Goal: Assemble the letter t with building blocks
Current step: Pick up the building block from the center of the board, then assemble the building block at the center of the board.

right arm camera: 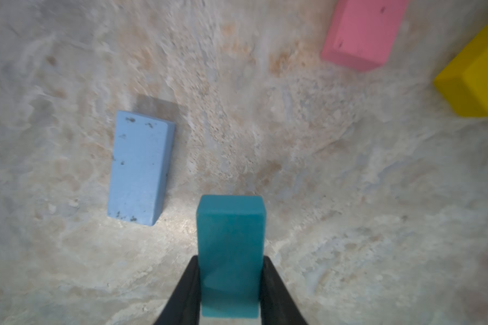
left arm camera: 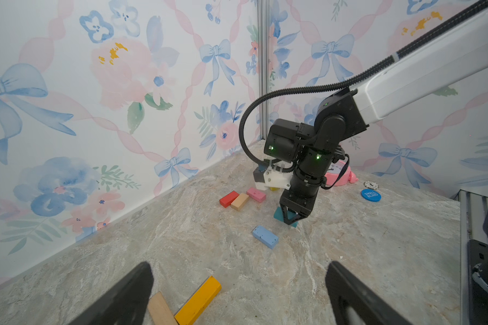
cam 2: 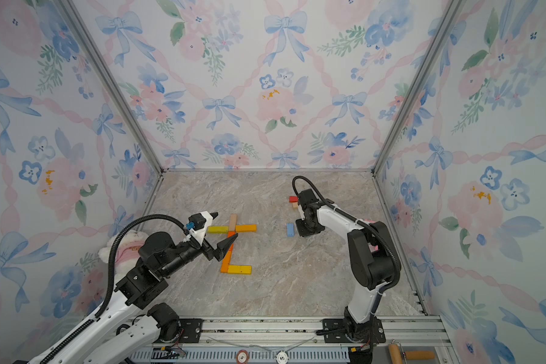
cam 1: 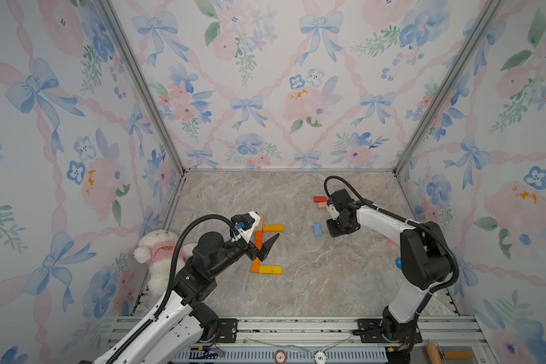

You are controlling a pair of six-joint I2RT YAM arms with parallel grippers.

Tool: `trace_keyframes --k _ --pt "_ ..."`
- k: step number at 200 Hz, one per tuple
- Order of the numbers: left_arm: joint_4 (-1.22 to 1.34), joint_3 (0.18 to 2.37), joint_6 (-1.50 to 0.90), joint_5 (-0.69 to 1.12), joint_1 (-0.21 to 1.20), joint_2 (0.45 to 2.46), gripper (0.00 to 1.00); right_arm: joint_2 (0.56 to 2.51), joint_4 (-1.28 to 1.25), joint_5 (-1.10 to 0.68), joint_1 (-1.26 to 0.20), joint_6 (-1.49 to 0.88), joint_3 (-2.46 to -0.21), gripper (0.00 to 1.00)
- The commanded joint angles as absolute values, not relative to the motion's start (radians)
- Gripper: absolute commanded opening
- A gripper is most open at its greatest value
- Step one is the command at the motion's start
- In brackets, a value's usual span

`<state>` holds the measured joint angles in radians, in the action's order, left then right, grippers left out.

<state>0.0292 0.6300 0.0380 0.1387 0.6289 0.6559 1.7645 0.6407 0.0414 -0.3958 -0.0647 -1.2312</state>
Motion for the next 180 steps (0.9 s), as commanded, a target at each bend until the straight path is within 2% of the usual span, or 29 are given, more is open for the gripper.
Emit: trace_keyframes --k 1,44,73,118,180 --pt "0.061 0.614 0.058 0.138 0.633 0.641 0.98 1.672 0.585 0.057 -0.450 0.099 -1.214 0.19" --pt "0.061 0.610 0.064 0.124 0.632 0.623 0.98 1.610 0.494 0.018 -0.533 0.367 -1.184 0.17" --pt "0.061 0.607 0.069 0.115 0.633 0.620 0.98 1.650 0.573 -0.053 -0.542 0.493 -1.263 0.16" --pt "0.078 0.588 0.079 0.096 0.633 0.549 0.98 1.751 0.654 -0.062 -0.579 0.717 -1.337 0.13" --pt "0.071 0.589 0.089 0.079 0.633 0.543 0.98 1.837 0.712 -0.067 -0.598 0.879 -1.413 0.11"
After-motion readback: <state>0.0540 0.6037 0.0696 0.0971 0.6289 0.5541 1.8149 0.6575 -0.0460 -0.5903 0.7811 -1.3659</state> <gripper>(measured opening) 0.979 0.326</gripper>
